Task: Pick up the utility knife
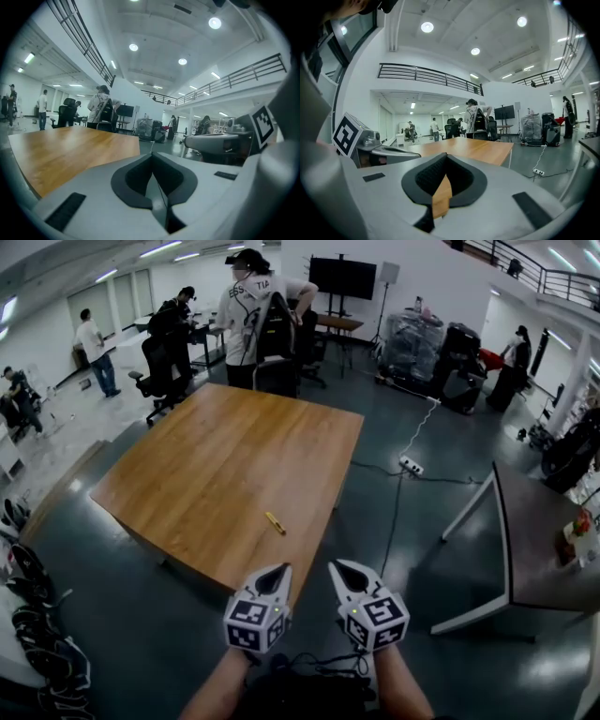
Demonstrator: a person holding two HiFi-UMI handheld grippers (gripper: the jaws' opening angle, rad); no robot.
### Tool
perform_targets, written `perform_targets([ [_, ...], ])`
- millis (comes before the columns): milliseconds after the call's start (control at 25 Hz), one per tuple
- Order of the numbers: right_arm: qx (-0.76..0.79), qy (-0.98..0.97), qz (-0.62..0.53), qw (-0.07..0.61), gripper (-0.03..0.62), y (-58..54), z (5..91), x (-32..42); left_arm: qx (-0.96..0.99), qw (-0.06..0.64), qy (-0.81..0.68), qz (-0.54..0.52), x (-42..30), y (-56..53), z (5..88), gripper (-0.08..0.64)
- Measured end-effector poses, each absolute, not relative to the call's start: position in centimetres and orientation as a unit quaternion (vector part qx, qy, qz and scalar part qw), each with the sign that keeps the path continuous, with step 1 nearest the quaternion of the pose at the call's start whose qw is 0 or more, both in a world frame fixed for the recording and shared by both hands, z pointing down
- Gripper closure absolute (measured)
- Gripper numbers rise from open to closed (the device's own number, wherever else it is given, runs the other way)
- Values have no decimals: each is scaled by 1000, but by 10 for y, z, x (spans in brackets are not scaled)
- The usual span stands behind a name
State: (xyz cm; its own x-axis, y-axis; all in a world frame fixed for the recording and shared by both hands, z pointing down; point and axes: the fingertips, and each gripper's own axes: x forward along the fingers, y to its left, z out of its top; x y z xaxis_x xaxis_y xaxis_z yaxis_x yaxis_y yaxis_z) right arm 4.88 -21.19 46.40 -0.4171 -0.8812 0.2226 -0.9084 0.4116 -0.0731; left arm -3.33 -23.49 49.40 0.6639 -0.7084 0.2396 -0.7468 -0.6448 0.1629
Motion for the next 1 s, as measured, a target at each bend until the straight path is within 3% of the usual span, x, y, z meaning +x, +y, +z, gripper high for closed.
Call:
perform_targets([
  [360, 513, -846, 100, 104, 581, -267, 483, 5, 888, 140, -431, 76, -75, -285, 505, 554],
  [1000, 456, -872, 119, 133, 581, -338, 508, -4, 853, 164, -488, 89, -82, -334, 519, 554],
])
